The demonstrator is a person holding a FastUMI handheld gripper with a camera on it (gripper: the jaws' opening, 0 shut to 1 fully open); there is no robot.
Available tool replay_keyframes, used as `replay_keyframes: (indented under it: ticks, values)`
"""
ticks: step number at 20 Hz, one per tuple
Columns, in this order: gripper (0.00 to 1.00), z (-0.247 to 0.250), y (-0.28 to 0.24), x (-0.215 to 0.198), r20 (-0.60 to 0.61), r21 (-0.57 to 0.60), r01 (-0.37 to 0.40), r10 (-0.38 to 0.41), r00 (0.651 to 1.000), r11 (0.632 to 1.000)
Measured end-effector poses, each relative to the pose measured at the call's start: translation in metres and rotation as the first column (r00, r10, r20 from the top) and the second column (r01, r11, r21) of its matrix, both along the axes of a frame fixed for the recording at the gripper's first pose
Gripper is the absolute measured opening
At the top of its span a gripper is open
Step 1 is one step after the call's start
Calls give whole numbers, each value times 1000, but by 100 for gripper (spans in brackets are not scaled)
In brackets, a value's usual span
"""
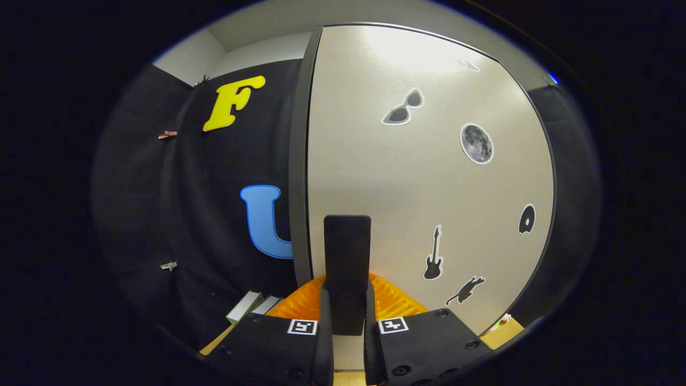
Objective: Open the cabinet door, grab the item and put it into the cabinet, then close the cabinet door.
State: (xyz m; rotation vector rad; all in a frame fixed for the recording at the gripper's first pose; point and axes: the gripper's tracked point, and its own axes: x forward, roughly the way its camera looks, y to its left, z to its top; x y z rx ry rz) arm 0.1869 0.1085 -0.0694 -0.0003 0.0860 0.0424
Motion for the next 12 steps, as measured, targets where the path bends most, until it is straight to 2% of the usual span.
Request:
replay_keyframes:
  ticks: [12]
  values:
    - [26,4,-6,-34,-1,19,-60,60,998,998]
